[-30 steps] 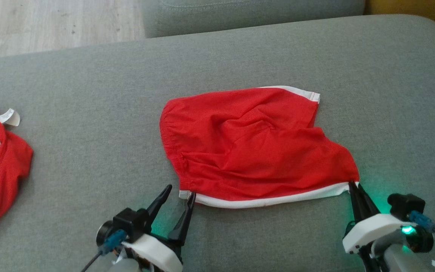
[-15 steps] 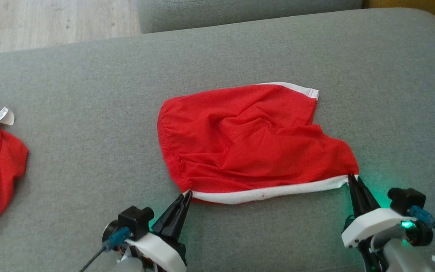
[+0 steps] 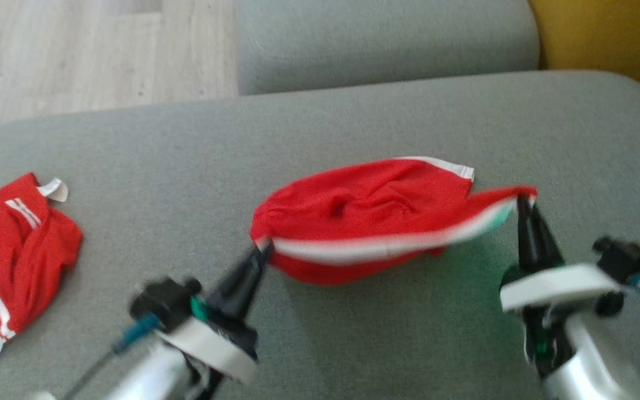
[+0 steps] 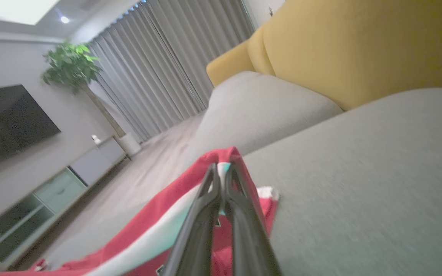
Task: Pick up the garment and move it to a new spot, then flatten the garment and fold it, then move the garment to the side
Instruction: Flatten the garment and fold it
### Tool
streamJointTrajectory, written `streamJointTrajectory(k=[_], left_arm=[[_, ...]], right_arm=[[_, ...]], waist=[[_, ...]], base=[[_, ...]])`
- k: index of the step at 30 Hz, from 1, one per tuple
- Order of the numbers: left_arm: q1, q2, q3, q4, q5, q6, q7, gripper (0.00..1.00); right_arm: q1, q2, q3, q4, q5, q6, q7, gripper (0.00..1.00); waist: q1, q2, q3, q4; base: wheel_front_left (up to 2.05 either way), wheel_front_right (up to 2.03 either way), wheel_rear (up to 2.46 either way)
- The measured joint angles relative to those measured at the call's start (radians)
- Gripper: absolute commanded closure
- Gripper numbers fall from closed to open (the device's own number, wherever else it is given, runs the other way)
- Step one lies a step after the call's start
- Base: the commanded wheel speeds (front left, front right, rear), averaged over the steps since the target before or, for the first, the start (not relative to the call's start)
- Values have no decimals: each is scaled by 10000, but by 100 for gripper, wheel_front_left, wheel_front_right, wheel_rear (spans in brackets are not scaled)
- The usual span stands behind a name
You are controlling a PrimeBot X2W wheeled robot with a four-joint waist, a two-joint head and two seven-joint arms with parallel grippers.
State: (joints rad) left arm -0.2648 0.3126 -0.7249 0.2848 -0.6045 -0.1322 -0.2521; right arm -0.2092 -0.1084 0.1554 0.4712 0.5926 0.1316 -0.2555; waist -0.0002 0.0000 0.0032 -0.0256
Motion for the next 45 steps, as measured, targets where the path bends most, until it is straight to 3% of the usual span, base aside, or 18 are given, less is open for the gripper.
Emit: streamJointTrajectory(k=[7,12,19,25,29,34,39,45], left_arm=[[-1957,986,600,-1298,-100,0,-2,100],[-3150,1615,619,-1845,-368,-2,272,100],[-4085,1783,790,-1528,-809,6,1032,100],[-5089,1461,872,-111,-322,360,686,100],[-6844,932,1306,617,539,709,79,100],[-8144,334,2495,345,1260,700,-61,100],[-7099,-230,3166,146,1837,424,-61,100],[-3900,-1106,3371,568,1921,84,-59,100]], right_arm=[[-1646,-522,-25,-1806,1593,0,579,100],[-2421,-688,-437,-2895,1996,0,1344,100],[-3606,-665,-706,-2759,1659,0,2220,100],[-5352,-349,-686,-1375,1020,0,2238,100],[-7459,-357,-696,-675,460,0,1133,100],[-9381,-623,-453,-109,326,0,357,100],[-8884,-681,-115,259,788,0,119,100],[-6076,-934,380,374,1490,0,77,100]], waist=[[0,0,-556,181],[0,0,-673,163],[1,0,-329,21],[3,0,472,-85],[5,0,1240,-99],[6,0,2064,-122],[5,-1,2253,-215],[1,0,1972,-270]], base=[[0,0,0],[0,0,0],[0,0,0],[0,0,0],[0,0,0],[0,0,0],[0,0,0],[0,0,0]])
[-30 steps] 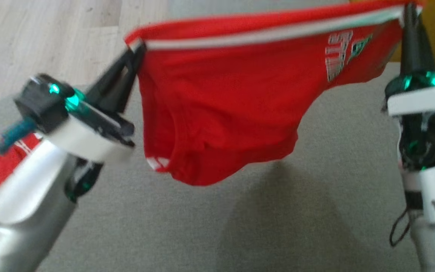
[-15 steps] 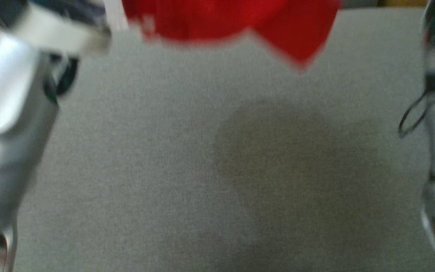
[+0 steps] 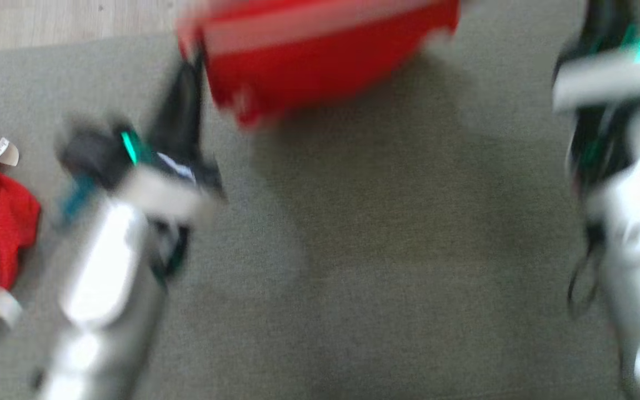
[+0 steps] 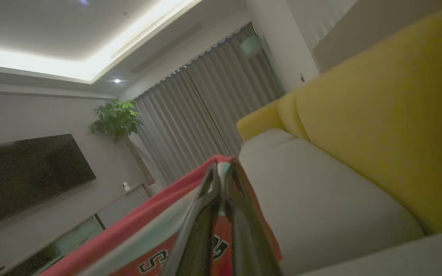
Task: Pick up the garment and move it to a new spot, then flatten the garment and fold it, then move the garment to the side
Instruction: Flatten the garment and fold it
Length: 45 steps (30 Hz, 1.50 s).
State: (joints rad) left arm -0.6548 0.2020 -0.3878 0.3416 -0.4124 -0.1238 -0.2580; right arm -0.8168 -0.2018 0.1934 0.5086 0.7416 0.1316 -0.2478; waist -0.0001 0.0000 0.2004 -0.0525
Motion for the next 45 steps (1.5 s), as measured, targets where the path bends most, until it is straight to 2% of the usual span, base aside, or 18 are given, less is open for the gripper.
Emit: streamJointTrajectory(k=[6,8,17,22,26,32,36,40,45], left_arm=[[3070,-784,297,548,-309,-96,13,100],[3803,-907,132,665,-414,-96,15,100],[5864,-957,-560,487,-1197,-92,15,100],[6888,-849,-1168,230,-1530,-88,15,100],[7306,-802,-1331,-81,-1812,-88,15,100],[7046,-510,-1674,-648,-2054,-86,15,100],[5711,-525,-1689,-844,-2061,-86,15,100],[4302,-729,-1668,-585,-2163,-84,13,100],[3128,-1183,-1678,146,-2585,-84,13,100]], right_arm=[[3358,8,339,451,825,0,19,100],[4244,0,476,500,982,0,31,100],[6935,-56,543,-92,2059,0,134,100],[8303,-642,541,-1193,2334,0,652,100],[8735,-700,305,-1774,2449,0,859,100],[8544,-487,-169,-2481,2546,0,1340,100],[7061,-67,-337,-2403,2324,-2,1841,100],[5076,75,-424,-1701,1576,-2,2266,100],[3111,245,-771,-186,577,-2,2500,100]], waist=[[-1,0,-317,-201],[0,0,-409,-260],[-1,0,-1016,-341],[-1,0,-1538,-412],[-2,0,-1715,-427],[0,0,-1583,-137],[2,0,-1230,158],[3,0,-790,556],[4,0,-81,1077]], base=[[0,0,0],[0,0,0],[0,0,0],[0,0,0],[0,0,0],[0,0,0],[0,0,0],[0,0,0],[0,0,0]])
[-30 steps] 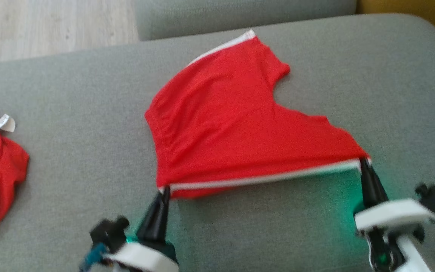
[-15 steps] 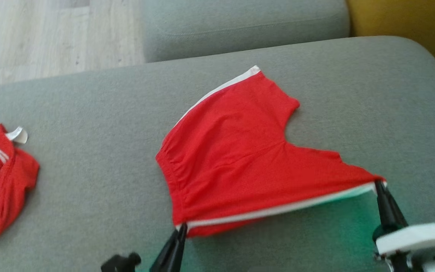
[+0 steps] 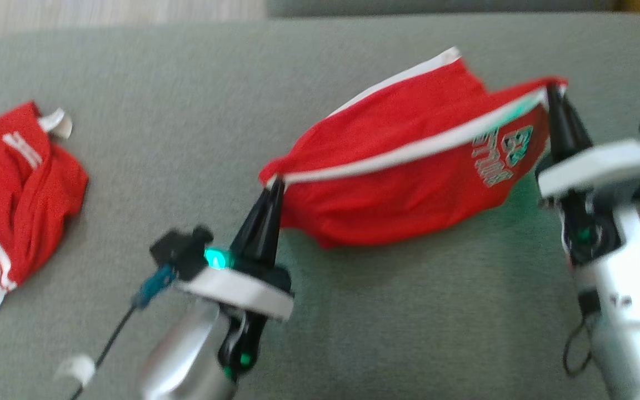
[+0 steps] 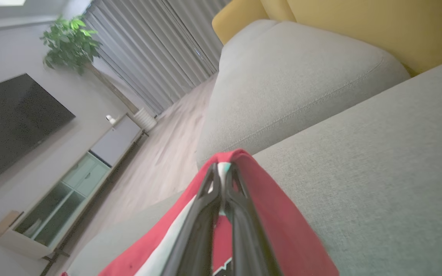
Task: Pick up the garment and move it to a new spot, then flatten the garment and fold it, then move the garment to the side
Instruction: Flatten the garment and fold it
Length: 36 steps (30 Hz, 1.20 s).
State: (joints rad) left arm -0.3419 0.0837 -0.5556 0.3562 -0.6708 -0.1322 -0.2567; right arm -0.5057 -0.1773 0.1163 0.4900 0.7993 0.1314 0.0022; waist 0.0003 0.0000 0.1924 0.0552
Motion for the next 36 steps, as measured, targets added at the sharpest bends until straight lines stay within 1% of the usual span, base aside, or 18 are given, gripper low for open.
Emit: streamJointTrajectory(k=[7,12,14,15,16,17,18,19,23,27,29,32,34,36], left_arm=[[-1984,-332,-150,993,-232,0,0,100],[-2733,-389,-221,1501,-290,0,0,100],[-2844,-397,-305,1557,-449,0,0,100],[-2890,-405,-359,1582,-522,0,0,100],[-2907,-418,-393,1590,-593,0,0,100],[-2908,-428,-416,1592,-650,0,0,62],[-2907,-433,-428,1603,-673,0,0,22],[-2901,-435,-416,1615,-673,0,0,0],[-2727,-445,-194,1664,-604,0,-2,0],[-2011,-451,157,1726,-150,0,0,0],[-1584,-456,435,1722,48,0,0,0],[-1103,-447,805,1595,424,0,0,0],[-897,-449,947,1469,608,0,0,0],[-753,-449,1078,1375,821,0,0,0]], right_arm=[[-2429,52,-293,2036,-1356,0,54,100],[-3727,52,-380,3256,-2167,0,-265,100],[-4090,65,-414,3674,-2322,0,-441,100],[-4240,65,-401,3875,-2487,0,-564,95],[-4354,65,-399,4050,-2652,0,-725,20],[-4448,81,-401,4217,-2759,0,-913,0],[-4513,90,-401,4374,-2834,0,-1070,0],[-4538,102,-362,4498,-2918,0,-1220,0],[-4518,77,-94,4851,-3179,0,-1820,0],[-4362,-222,535,5022,-3814,0,-2150,0],[-4149,-453,765,5181,-4178,0,-2230,0],[-3714,-725,817,5590,-4660,0,-2311,0],[-3482,-802,834,5971,-4922,0,-2263,0],[-3315,-805,853,6339,-5097,0,-1979,0]], waist=[[0,0,1147,675],[0,0,1876,1052],[0,0,2110,1163],[0,0,2207,1210],[0,-1,2286,1252],[0,0,2347,1286],[0,-1,2384,1315],[0,-1,2394,1327],[-3,0,2256,1286],[-3,0,2044,1207],[-4,0,1927,1182],[-4,0,1785,1165],[-4,0,1711,1174],[-4,0,1629,1211]], base=[[0,0,0],[0,0,0],[0,0,0],[0,0,0],[0,0,0],[0,0,0],[0,0,0],[0,0,0],[0,0,0],[0,0,0],[0,0,0],[0,0,0],[0,0,0],[0,0,0]])
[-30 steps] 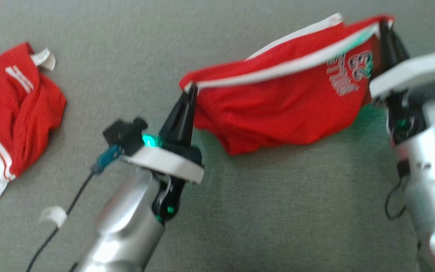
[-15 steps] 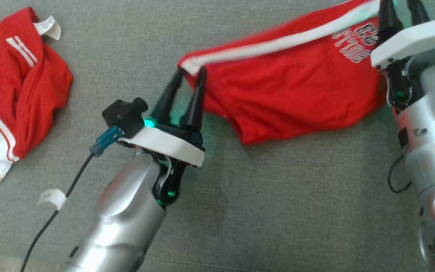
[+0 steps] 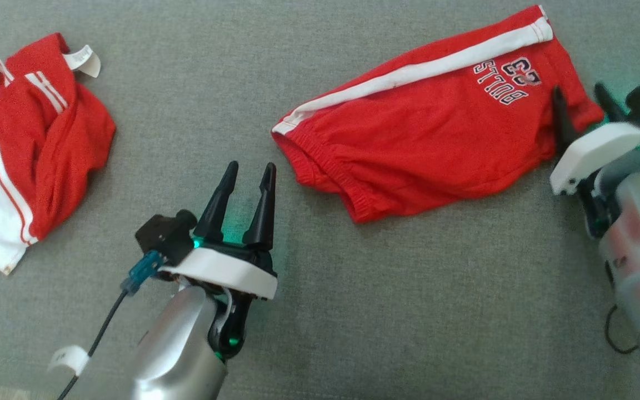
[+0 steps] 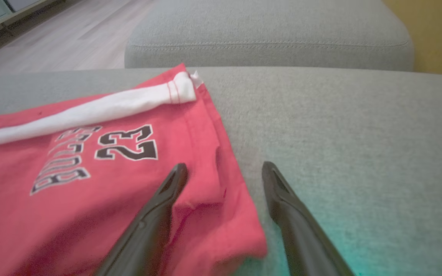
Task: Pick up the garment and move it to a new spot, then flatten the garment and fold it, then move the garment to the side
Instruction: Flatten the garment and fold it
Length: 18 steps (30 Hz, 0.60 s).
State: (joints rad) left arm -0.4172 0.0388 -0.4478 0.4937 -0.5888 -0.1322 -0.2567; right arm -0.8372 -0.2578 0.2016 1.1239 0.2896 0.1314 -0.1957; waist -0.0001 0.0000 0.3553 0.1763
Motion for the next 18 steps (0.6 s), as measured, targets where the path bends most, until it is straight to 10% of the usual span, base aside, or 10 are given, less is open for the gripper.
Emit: streamJointTrajectory(k=[5,6,7,18], left_arm=[[429,6,322,-221,305,0,0,0],[532,6,341,-240,408,0,0,0],[626,6,349,-251,541,0,0,0],[2030,29,1298,-510,1505,508,0,0]], right_arm=[[35,159,19,451,12,0,696,5],[27,186,-35,527,56,0,794,73],[35,222,-81,600,148,0,884,100],[1637,713,-188,568,1152,0,146,100]], waist=[[-1,0,-233,84],[0,0,-291,97],[-1,0,-359,107],[0,0,-1556,-121]], base=[[0,0,0],[0,0,0],[0,0,0],[0,0,0]])
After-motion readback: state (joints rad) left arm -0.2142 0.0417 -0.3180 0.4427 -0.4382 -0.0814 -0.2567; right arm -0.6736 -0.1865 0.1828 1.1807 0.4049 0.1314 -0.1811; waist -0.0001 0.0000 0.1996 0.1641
